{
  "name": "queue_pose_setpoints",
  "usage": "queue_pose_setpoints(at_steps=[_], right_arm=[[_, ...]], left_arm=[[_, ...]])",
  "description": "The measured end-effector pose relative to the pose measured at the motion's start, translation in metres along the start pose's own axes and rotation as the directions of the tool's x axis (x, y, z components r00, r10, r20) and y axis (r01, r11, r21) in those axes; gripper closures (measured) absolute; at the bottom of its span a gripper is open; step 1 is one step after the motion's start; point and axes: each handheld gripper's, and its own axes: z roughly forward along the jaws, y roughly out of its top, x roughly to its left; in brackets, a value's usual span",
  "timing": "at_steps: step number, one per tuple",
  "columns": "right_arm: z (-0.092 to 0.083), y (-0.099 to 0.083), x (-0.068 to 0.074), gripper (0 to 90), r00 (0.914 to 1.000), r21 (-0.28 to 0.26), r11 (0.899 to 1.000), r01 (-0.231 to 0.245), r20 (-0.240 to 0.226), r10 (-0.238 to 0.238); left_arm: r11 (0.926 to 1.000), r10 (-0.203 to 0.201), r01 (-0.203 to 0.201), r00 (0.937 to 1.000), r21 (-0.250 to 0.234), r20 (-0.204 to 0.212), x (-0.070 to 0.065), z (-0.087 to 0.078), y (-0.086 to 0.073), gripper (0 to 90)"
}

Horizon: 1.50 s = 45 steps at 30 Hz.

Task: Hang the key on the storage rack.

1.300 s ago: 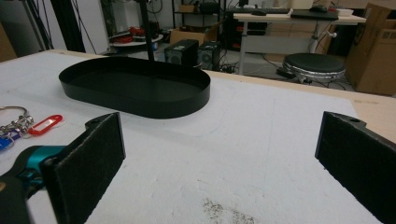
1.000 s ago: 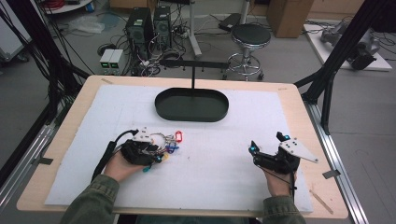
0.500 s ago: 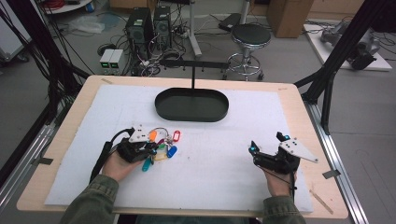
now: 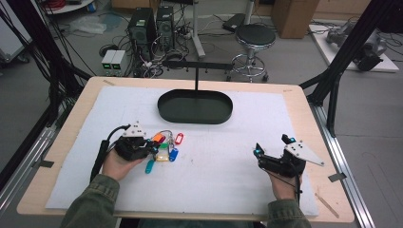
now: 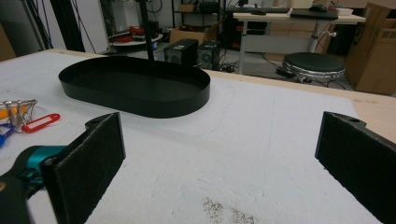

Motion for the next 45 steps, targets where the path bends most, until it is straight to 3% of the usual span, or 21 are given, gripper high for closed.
queue_pose_setpoints(at_steps=[7, 10, 16, 21, 33, 45], right_arm=[[0.0, 0.0, 0.001, 0.5, 1.0, -0.001, 1.0, -0.004, -0.004, 0.004], [0.0, 0.0, 0.0, 0.5, 1.0, -0.002, 1.0, -0.003, -0.003, 0.003], [0.0, 0.0, 0.0, 0.5, 1.0, -0.004, 1.0, -0.002, -0.005, 0.002], [0.0, 0.0, 0.0, 0.5, 1.0, -0.004, 1.0, -0.002, -0.006, 0.001], [0.0, 0.0, 0.0, 0.5, 1.0, -0.006, 1.0, 0.001, -0.007, -0.001], [-0.001, 0.0, -0.001, 0.5, 1.0, -0.008, 1.0, -0.006, -0.004, 0.006]], left_arm=[[0.9995, -0.017, 0.017, 0.9997, -0.026, 0.019, 0.003, -0.005, 0.006, 79.1], [0.9991, -0.01, 0.011, 0.9998, -0.041, 0.016, 0.004, -0.01, 0.014, 79.1], [0.9983, 0.004, -0.001, 0.9988, -0.058, 0.049, 0.008, -0.016, 0.031, 79.5], [0.9965, -0.009, 0.015, 0.9981, -0.083, 0.061, 0.012, -0.02, 0.04, 79.7], [0.9936, 0.049, -0.043, 0.9974, -0.104, 0.053, 0.017, -0.034, 0.081, 80.0], [0.9893, 0.045, -0.04, 0.9984, -0.14, 0.035, 0.029, -0.043, 0.112, 80.0]])
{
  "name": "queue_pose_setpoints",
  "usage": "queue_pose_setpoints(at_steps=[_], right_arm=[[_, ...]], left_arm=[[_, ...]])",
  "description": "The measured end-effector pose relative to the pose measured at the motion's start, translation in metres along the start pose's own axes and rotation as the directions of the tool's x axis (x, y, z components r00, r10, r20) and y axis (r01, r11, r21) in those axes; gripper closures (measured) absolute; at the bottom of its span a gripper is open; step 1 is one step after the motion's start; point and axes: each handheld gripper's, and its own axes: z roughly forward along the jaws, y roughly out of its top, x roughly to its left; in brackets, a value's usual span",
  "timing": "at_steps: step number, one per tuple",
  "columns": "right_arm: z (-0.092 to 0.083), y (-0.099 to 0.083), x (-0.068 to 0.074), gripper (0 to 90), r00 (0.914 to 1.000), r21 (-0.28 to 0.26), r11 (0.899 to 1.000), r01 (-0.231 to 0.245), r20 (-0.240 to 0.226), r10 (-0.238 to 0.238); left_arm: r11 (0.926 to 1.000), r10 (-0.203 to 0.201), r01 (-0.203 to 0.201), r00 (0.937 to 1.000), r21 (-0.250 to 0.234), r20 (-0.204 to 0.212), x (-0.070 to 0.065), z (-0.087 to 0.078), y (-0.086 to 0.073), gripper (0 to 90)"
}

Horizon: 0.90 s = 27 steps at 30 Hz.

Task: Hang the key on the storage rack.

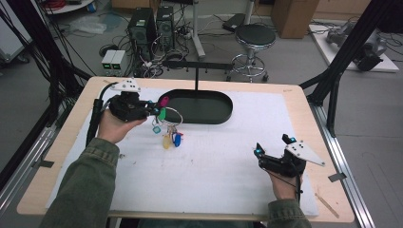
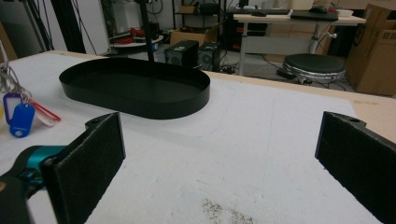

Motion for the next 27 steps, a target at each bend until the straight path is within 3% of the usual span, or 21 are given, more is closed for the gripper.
queue_pose_setpoints(at_steps=[13, 27], right_arm=[[0.0, 0.0, 0.0, 0.5, 1.0, 0.002, 1.0, -0.006, -0.003, 0.006], [-0.001, -0.001, -0.001, 0.5, 0.9999, 0.002, 1.0, -0.014, -0.005, 0.014]], left_arm=[[0.9993, -0.012, 0.011, 0.9994, -0.036, -0.032, 0.017, -0.008, 0.029, 79.9], [0.9991, 0.002, -0.004, 0.999, -0.042, -0.044, 0.022, 0.008, 0.055, 80.0]])
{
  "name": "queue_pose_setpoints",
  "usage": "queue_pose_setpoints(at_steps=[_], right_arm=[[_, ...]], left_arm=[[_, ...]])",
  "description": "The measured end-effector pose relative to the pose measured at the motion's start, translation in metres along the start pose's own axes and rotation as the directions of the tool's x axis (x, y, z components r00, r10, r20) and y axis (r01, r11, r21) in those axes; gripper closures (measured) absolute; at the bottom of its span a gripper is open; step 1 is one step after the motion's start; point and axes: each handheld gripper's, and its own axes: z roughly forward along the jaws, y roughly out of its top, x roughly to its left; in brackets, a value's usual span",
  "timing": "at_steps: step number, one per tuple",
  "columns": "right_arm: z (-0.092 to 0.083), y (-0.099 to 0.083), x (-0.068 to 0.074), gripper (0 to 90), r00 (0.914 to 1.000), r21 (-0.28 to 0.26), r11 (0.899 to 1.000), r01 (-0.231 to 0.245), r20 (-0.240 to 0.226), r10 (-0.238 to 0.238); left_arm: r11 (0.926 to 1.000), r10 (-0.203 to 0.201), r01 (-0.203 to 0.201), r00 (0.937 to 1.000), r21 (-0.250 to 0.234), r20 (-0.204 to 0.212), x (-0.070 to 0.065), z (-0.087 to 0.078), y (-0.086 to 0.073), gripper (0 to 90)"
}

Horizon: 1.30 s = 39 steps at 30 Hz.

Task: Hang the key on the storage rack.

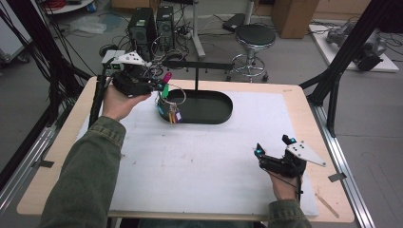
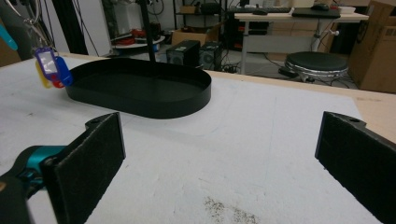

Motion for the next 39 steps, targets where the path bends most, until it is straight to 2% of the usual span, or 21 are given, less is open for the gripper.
queue_pose_setpoints(at_steps=[16, 21, 25, 31, 39], right_arm=[[0.0, -0.001, -0.002, 0.5, 1.0, 0.002, 1.0, -0.007, -0.001, 0.007], [0.0, -0.001, -0.002, 0.5, 1.0, 0.001, 1.0, -0.007, -0.003, 0.007], [0.001, -0.001, 0.0, 0.5, 1.0, 0.008, 1.0, 0.01, -0.003, -0.01], [0.002, -0.001, 0.0, 0.5, 0.9999, 0.011, 1.0, 0.015, -0.005, -0.015], [0.002, -0.001, 0.0, 0.5, 0.9999, 0.01, 1.0, 0.002, -0.01, -0.002]], left_arm=[[0.9999, -0.007, 0.007, 0.9999, -0.012, -0.015, 0.011, 0.014, 0.026, 80.1], [0.9995, -0.018, 0.018, 0.9996, -0.027, -0.022, 0.014, 0.021, 0.029, 80.1], [0.9997, -0.023, 0.023, 0.9992, -0.014, -0.032, 0.016, 0.028, 0.027, 80.1], [0.9984, -0.05, 0.049, 0.9977, -0.028, -0.047, 0.023, 0.034, 0.026, 80.1], [0.9981, -0.059, 0.058, 0.9967, -0.023, -0.056, 0.024, 0.043, 0.038, 80.1]])
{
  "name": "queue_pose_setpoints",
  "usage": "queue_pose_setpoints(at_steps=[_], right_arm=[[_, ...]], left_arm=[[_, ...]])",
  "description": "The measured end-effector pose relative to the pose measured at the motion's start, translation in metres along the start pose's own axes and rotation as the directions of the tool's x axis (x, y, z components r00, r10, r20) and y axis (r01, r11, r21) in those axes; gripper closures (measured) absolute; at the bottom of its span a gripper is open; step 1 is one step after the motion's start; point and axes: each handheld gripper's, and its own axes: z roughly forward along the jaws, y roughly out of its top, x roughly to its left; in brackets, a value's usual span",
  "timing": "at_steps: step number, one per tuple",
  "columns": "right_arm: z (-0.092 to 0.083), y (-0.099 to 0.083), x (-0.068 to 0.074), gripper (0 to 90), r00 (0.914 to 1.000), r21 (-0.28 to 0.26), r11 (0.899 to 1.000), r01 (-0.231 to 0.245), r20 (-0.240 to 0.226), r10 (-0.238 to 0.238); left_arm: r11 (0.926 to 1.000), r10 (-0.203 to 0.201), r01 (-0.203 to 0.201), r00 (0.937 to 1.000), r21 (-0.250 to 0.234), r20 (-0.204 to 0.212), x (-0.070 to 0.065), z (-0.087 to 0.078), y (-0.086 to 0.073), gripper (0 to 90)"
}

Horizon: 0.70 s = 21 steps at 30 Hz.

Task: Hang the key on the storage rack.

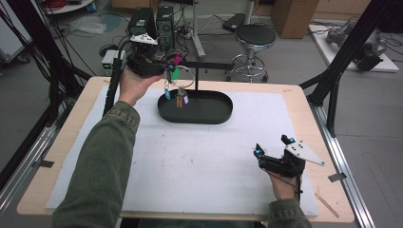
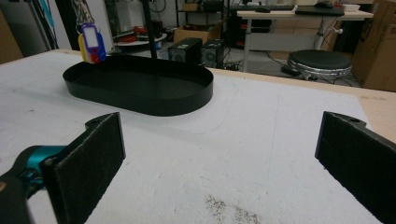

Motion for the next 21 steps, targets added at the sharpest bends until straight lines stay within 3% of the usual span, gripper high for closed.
queue_pose_setpoints(at_steps=[7, 17, 21], right_arm=[[0.0, 0.0, 0.0, 0.5, 1.0, -0.003, 1.0, -0.003, -0.001, 0.003], [-0.001, -0.001, 0.001, 0.4, 1.0, 0.0, 1.0, 0.001, -0.002, -0.001], [-0.002, -0.001, -0.001, 0.5, 1.0, -0.004, 1.0, -0.005, -0.002, 0.005]], left_arm=[[0.9997, 0.016, -0.016, 0.9999, 0.016, 0.003, -0.004, 0.014, 0.009, 80.1], [0.9991, -0.014, 0.016, 0.9988, 0.039, -0.046, 0.006, 0.031, 0.011, 80.1], [0.9986, -0.043, 0.044, 0.9981, 0.03, -0.045, 0.012, 0.036, 0.008, 80.1]])
